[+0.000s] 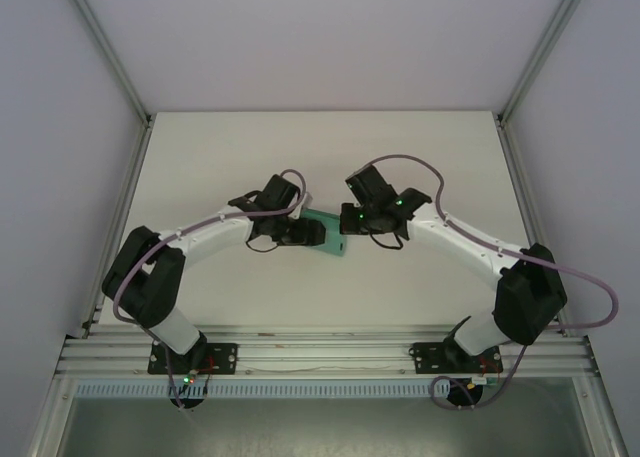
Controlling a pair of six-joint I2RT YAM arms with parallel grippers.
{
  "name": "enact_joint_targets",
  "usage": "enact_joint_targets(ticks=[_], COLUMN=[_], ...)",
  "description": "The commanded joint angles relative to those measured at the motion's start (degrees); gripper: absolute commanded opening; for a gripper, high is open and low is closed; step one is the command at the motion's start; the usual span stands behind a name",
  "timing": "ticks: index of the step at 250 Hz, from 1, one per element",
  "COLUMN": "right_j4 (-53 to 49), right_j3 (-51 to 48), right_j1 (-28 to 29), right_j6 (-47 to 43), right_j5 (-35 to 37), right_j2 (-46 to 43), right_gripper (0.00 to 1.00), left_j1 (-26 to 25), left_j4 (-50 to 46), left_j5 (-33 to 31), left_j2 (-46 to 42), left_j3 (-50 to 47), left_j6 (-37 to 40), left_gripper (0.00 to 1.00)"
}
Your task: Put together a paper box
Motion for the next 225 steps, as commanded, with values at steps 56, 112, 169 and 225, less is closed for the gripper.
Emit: enact_joint_targets(ticks=[56, 112, 169, 225], right_j4=[9.36, 6.56, 6.70, -2.20], right_j3=[-0.30, 0.58, -0.39, 2.31], right_j1=[-1.46, -3.58, -6.66, -7.27], right_j6=[10.61, 12.79, 14.62, 7.74], right_j5=[-7.13, -13.18, -19.30, -14.34], right_j2=[1.23, 1.59, 1.06, 1.64], right_gripper=[0.00, 0.00, 0.00, 0.14], left_j1=[-1.13, -1.40, -1.58, -1.67], left_j4=[8.22, 8.79, 8.36, 8.28], left_j5=[0.96, 0.78, 0.26, 0.00], left_j2=[2.88, 5.44, 5.87, 5.38], left_j3=[-2.12, -1.12, -1.67, -1.68], left_j6=[1.20, 2.27, 3.75, 3.56], left_gripper=[0.66, 0.65, 0.64, 0.64])
